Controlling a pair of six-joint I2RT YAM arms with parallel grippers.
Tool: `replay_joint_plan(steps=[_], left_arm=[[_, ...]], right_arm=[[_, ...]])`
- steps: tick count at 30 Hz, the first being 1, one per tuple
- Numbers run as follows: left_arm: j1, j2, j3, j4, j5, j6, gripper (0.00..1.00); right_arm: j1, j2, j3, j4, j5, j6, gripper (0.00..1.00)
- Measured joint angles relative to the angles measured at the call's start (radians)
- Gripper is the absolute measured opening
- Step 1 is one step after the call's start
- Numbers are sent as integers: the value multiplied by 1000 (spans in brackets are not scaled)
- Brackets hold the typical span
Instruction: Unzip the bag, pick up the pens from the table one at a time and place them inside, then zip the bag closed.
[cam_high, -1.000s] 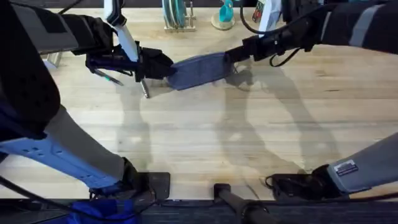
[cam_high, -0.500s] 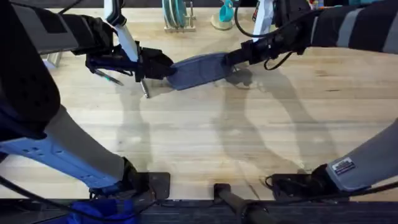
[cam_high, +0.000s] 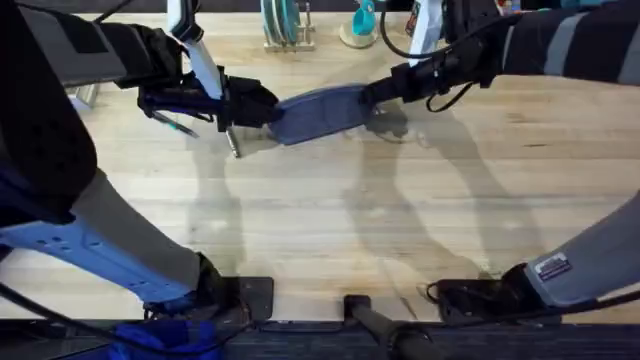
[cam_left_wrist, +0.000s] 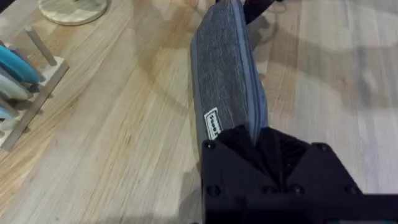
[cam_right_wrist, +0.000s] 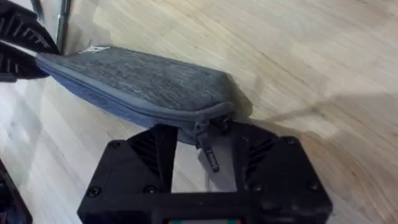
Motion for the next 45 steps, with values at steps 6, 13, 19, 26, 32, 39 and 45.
replay_joint_plan(steps=[6, 13, 19, 26, 32, 39, 45], left_arm=[[0, 0, 0, 0, 0, 0, 42], [0, 0, 0, 0, 0, 0, 42], [0, 0, 0, 0, 0, 0, 42], [0, 0, 0, 0, 0, 0, 42], [-2, 0, 0, 0, 0, 0, 42], [-2, 0, 0, 1, 0, 0, 42], [-2, 0, 0, 3, -1, 0, 42]], right_arm=[[-7, 0, 0, 0, -9, 13, 252], [-10, 0, 0, 0, -21, 18, 43], [-10, 0, 0, 0, -21, 18, 38], [-10, 0, 1, -8, -20, 32, 32], [-10, 0, 22, -69, -19, 41, 30], [-10, 0, 49, -140, -15, 45, 31], [-10, 0, 127, -268, -5, 48, 32]])
